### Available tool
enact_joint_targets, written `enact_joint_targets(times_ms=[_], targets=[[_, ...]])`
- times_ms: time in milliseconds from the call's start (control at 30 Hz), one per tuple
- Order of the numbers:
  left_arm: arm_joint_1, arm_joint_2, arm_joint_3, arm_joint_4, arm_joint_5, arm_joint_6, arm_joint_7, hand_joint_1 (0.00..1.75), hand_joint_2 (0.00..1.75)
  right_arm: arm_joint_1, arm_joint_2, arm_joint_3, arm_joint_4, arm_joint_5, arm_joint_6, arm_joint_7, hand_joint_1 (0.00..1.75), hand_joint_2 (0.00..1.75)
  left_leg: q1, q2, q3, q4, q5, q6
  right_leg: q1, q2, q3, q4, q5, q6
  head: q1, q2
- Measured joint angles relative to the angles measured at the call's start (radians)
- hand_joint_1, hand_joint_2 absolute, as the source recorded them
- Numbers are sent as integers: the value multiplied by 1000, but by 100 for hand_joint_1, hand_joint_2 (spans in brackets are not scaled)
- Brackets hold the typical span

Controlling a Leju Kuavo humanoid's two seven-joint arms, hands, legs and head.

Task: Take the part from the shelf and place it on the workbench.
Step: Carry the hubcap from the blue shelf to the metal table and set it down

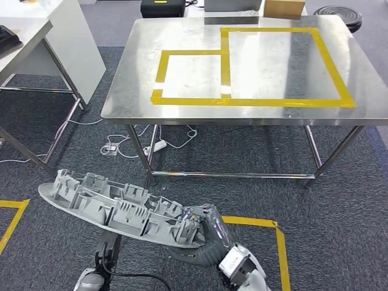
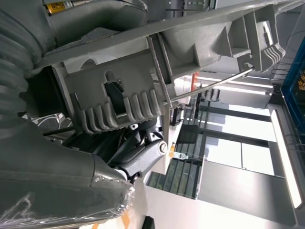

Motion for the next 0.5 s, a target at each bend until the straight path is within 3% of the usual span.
enact_joint_targets(times_ms=[33,67,100,133,200,233,300,400,433,500], targets=[[1,0,-1,0,0,0,0,0,0,1,0,0,0,0,2,0,175,175,0,0,-38,74,-29,-1,0,-1,0,0,-1,-2,-1,0],[1,0,-1,0,0,0,0,0,0,1,0,0,1,0,3,0,175,175,0,0,-64,121,-37,0,1,0,1,0,-2,-3,-1,0],[2,0,-2,0,0,0,0,0,0,2,0,0,1,0,4,1,175,175,0,0,-74,134,-28,2,1,1,1,0,-2,-3,-1,0],[2,0,-2,0,0,0,0,0,0,2,0,0,1,0,6,1,175,175,0,0,-64,104,3,4,1,2,3,0,-3,-3,-1,0],[0,0,-2,0,0,1,0,0,0,1,0,3,1,0,8,1,175,175,-1,1,-5,-29,78,9,3,3,7,1,-7,1,-1,0],[-2,0,-3,0,-1,1,0,0,0,1,0,4,1,0,8,1,175,175,-1,1,25,-97,102,12,5,4,7,4,-10,6,-1,0],[-3,-1,-3,0,-1,3,1,0,0,0,0,6,1,0,9,1,175,175,-3,1,50,-154,109,16,9,4,5,5,-13,16,1,0],[-1,-1,-3,0,-1,6,2,0,0,0,0,7,1,0,9,1,175,175,-2,0,51,-160,107,30,6,2,-2,11,-22,31,3,0],[-1,-1,-3,0,-1,7,2,0,0,0,0,7,1,0,9,1,175,175,0,0,52,-161,107,36,5,0,-14,36,-37,37,6,0],[-2,-1,-3,0,-1,8,2,0,0,0,0,9,1,0,9,0,175,175,0,0,55,-162,105,45,4,-3,-68,147,-92,44,12,0]])
